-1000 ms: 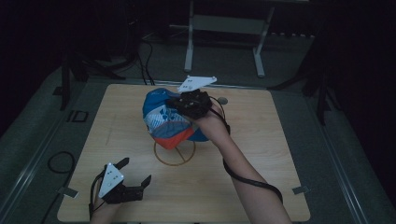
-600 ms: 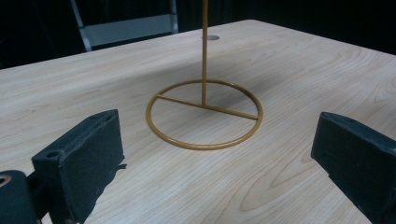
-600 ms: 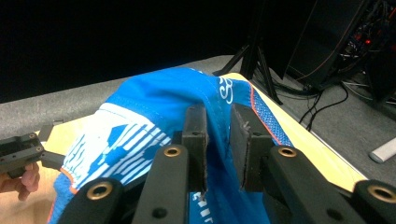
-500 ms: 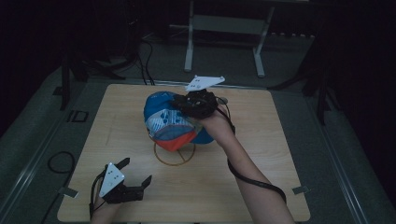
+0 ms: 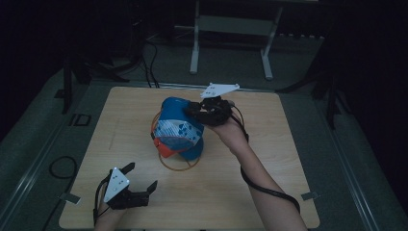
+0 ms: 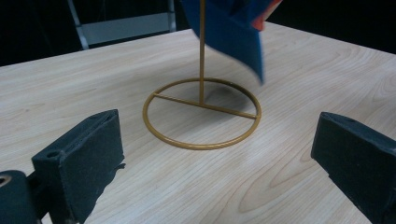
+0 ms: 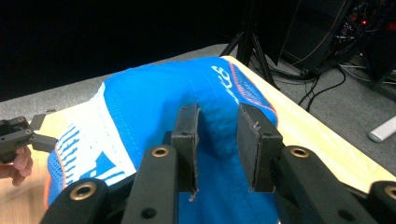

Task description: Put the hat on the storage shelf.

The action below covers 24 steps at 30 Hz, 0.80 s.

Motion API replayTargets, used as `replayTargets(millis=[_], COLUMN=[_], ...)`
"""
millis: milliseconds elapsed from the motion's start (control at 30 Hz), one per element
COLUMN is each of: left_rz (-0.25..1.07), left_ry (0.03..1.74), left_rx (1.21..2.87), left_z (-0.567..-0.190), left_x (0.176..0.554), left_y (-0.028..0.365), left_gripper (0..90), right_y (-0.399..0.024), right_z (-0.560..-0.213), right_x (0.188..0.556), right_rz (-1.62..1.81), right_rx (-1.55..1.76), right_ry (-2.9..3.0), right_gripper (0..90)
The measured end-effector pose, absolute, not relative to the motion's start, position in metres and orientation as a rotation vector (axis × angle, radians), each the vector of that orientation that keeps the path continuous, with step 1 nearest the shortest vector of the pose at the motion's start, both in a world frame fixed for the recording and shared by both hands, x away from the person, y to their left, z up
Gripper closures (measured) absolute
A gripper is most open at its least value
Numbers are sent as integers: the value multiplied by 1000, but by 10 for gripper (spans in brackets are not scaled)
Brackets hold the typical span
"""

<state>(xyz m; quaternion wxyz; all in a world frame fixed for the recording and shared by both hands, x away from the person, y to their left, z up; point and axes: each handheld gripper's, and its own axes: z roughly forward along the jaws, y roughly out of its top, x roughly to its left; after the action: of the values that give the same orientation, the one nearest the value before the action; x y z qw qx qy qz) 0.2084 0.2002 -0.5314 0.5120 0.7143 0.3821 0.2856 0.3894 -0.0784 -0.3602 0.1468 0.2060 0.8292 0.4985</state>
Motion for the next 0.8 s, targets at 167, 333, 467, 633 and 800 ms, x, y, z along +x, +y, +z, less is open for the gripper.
replayTargets(millis=[167,333,467,633,800], left_rz=[678,672,666,662,659], left_ry=[918,914,908,911,911], left_rx=[1709,1713,1710,1707,1706], left_z=[-531,-531,-532,-531,-532], left_x=[208,208,208,208,207], left_y=[199,197,196,196,195], left_gripper=[26,26,26,26,26], right_y=[-84,-92,-99,-109,-121], right_z=[-361,-359,-361,-367,-374], right_x=[389,384,379,375,372], right_rz=[1448,1468,1461,1490,1541], right_rx=[602,603,584,576,583], right_ry=[2381,2351,2367,2373,2387], right_gripper=[649,538,416,298,179])
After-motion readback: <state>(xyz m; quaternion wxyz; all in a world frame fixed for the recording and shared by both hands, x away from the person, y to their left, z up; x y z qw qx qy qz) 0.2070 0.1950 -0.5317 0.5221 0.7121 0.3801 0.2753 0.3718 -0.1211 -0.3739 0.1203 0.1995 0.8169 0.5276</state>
